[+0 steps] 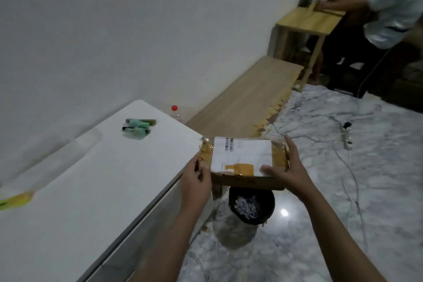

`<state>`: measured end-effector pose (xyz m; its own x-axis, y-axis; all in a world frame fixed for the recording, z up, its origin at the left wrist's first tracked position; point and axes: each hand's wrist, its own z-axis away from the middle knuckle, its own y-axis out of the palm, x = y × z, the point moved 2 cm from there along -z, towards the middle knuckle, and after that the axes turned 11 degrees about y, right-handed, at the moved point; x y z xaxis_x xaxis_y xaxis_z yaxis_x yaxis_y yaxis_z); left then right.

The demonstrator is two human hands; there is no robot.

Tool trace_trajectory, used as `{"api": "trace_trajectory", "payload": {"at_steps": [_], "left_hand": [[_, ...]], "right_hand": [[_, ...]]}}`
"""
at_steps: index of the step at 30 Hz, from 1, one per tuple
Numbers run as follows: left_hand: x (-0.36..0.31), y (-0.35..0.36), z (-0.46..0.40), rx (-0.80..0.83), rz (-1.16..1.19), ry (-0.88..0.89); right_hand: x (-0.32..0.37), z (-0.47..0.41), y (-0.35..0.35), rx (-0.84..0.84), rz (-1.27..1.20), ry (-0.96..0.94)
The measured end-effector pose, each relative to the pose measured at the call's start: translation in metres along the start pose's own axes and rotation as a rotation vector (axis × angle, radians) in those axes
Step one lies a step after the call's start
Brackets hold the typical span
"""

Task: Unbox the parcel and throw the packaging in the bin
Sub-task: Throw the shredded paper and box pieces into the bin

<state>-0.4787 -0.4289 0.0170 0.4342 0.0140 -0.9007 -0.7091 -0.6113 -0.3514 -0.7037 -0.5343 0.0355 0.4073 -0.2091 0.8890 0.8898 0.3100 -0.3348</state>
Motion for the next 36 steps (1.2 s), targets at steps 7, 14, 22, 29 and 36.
{"api": "trace_trajectory", "payload": {"at_steps": [7,14,22,29,36], "left_hand": [[0.016,0.094,-0.001,0.261,-0.149,-0.011],[0.068,0.155,-0.022,0.6,-0.211,-0.228],[0.103,0.2,-0.065,0.906,-0.236,-0.403],[0.124,0.226,-0.071,0.962,-0.268,-0.427],[0.115,0.219,-0.065,0.825,-0.281,-0.414]], "right_hand": [[-0.058,-0.015,-0.055,-0.087,-0.026,0.196],[-0.093,-0.049,-0.051,-0.16,0.052,0.329],[-0.119,-0.112,0.002,-0.297,0.296,0.512],[-0.14,-0.151,0.035,-0.081,0.458,0.573],[-0.133,-0.149,0.035,-0.062,0.317,0.467]]}}
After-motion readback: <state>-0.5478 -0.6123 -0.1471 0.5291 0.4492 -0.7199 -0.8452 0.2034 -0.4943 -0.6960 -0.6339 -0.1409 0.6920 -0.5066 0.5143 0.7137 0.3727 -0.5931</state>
